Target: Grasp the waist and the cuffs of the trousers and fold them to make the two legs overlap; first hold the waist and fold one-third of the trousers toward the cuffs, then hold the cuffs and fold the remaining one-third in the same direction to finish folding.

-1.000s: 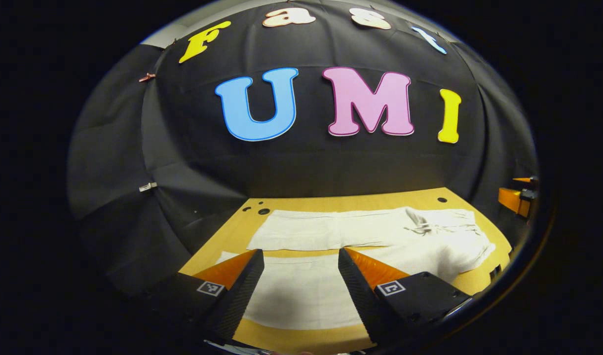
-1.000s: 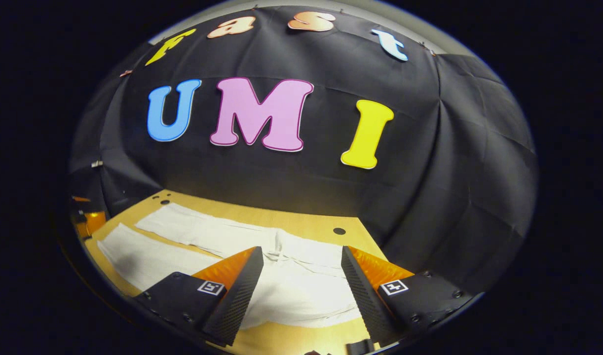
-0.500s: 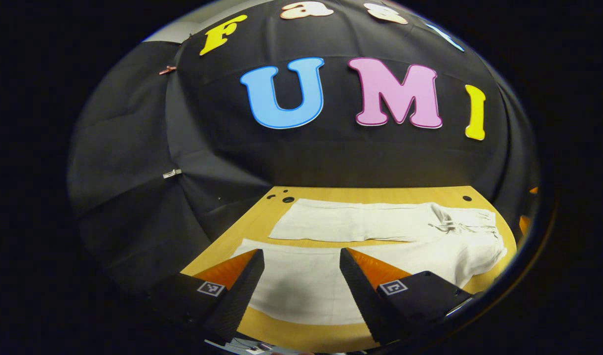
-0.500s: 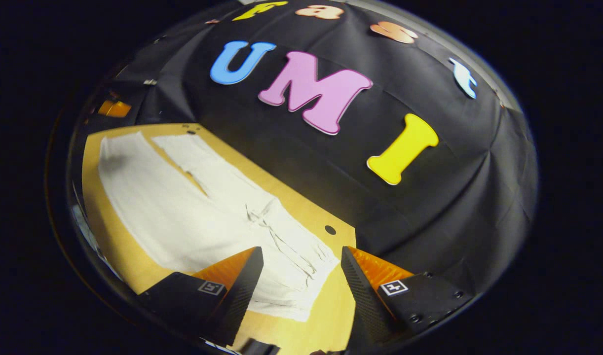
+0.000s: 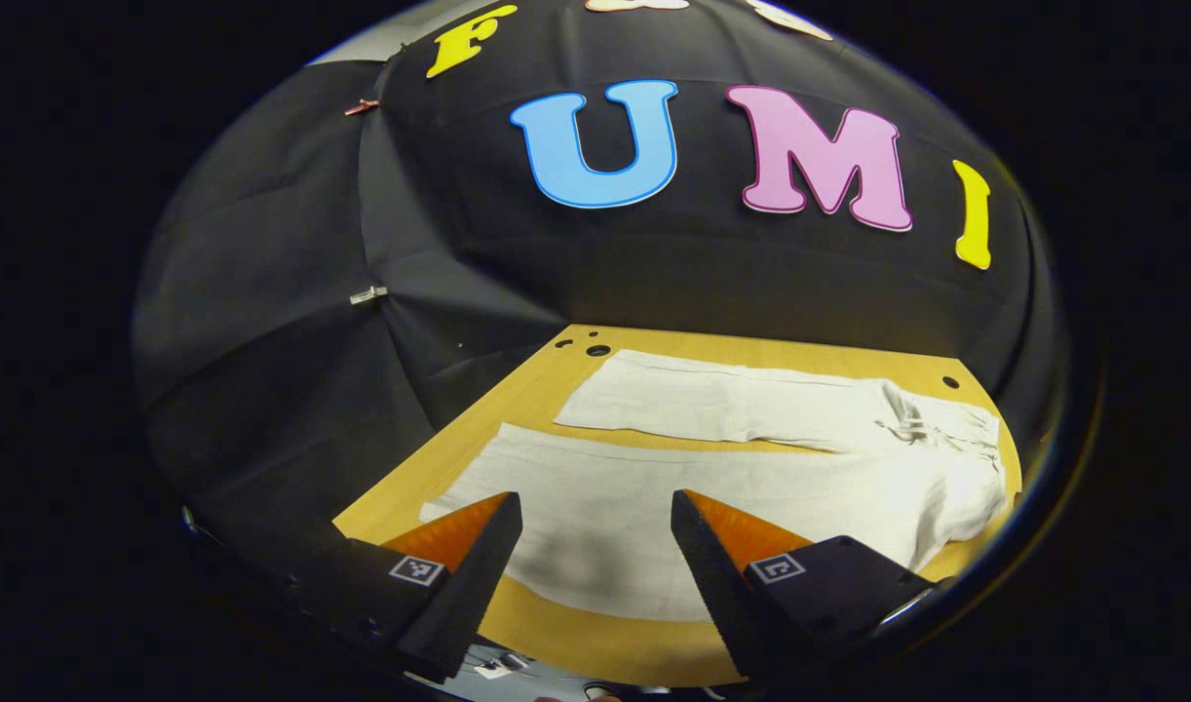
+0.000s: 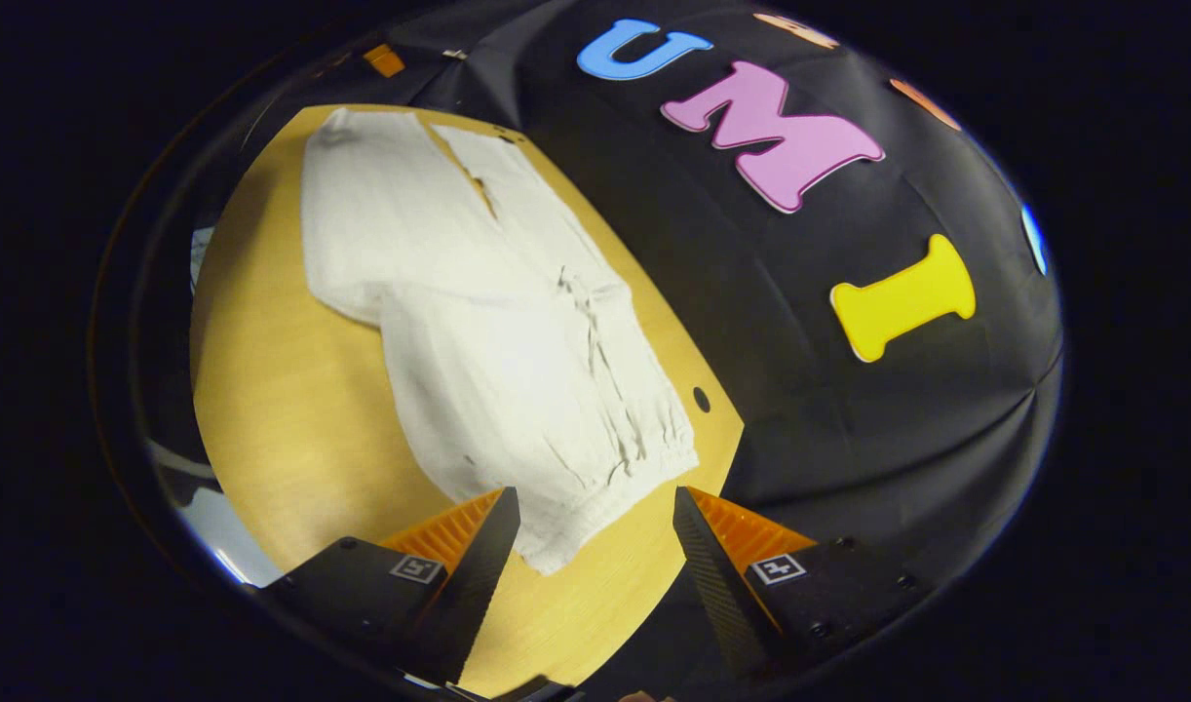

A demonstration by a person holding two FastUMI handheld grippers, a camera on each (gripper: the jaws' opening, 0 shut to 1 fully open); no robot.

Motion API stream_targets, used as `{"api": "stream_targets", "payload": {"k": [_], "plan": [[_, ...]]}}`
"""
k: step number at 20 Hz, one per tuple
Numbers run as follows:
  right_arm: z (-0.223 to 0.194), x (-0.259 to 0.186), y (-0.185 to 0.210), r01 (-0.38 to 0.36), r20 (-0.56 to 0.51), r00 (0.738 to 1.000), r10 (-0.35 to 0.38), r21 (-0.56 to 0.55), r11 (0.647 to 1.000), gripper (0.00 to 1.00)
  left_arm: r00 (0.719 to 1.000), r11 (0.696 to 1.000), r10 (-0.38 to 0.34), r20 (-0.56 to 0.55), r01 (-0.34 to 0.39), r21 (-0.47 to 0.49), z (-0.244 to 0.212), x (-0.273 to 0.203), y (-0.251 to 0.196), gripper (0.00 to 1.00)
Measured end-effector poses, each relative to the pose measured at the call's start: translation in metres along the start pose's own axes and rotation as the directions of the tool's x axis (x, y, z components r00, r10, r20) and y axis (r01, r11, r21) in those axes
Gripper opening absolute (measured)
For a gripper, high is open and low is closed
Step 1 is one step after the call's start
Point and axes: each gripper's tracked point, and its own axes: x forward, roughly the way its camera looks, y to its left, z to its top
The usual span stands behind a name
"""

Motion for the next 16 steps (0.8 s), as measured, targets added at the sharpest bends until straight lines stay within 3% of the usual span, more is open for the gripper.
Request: {"api": "stream_targets", "payload": {"k": [7,10,16], "plan": [[-0.043,0.029,0.026,-0.127,-0.056,0.991,0.12,-0.154,0.98,0.98,0.993,0.996,0.092,-0.076,-0.093,-0.015,-0.023,-0.007,0.019,0.98],[-0.051,0.039,0.034,-0.171,-0.084,0.984,0.157,-0.197,0.965,0.98,0.989,0.994,0.1,-0.11,-0.104,-0.03,-0.036,-0.01,0.019,0.98],[-0.05,0.062,0.028,-0.158,-0.105,0.985,0.136,-0.242,0.957,0.94,0.992,0.997,0.076,-0.103,-0.075,0.012,-0.028,-0.004,0.019,0.98]]}}
